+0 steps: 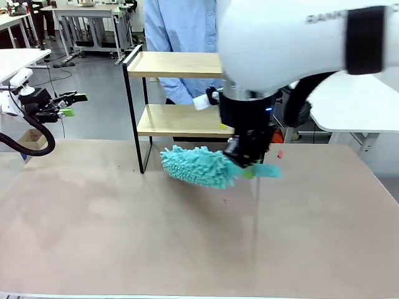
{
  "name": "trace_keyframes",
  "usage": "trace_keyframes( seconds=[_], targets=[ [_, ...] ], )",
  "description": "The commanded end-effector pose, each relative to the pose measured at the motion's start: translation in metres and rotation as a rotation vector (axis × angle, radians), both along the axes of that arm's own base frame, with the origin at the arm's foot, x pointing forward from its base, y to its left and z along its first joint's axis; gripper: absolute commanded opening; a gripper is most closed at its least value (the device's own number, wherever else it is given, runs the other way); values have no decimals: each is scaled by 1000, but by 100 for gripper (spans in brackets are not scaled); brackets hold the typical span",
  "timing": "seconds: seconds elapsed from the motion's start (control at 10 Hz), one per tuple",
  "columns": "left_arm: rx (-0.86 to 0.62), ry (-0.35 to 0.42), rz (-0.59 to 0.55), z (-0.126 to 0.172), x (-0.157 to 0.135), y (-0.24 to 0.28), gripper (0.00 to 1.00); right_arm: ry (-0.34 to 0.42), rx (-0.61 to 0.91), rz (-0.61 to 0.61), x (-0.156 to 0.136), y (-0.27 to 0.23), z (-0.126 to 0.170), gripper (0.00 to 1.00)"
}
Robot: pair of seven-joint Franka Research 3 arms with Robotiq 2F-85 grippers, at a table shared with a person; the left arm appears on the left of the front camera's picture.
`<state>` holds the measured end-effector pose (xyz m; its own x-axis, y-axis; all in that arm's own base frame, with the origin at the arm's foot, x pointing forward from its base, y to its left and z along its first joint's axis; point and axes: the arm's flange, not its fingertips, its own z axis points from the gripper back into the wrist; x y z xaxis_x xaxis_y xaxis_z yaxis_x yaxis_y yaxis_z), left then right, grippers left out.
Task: Clean the shelf.
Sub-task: Clean the specific section of the Shelf indicated by the human with the Duster.
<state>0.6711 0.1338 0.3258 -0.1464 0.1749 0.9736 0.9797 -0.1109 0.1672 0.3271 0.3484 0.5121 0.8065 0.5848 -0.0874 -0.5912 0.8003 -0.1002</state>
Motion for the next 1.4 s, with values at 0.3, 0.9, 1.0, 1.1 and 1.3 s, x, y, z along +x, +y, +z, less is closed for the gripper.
trace_keyframes(
  seconds=[0.3,0.9,1.0,1.1,1.3],
  targets=[
    [8,-18,-4,2,-1,0,100,-30,64,-144,19,30,-18,13],
    [8,-18,-4,2,-1,0,100,-137,24,-215,25,92,-39,13],
    [8,-18,-4,2,-1,0,100,-147,65,-280,30,107,-45,13],
    [8,-18,-4,2,-1,0,100,-192,89,-363,37,116,-56,13],
    [8,-18,-4,2,-1,0,100,-237,157,-425,49,137,-80,13]
  ],
)
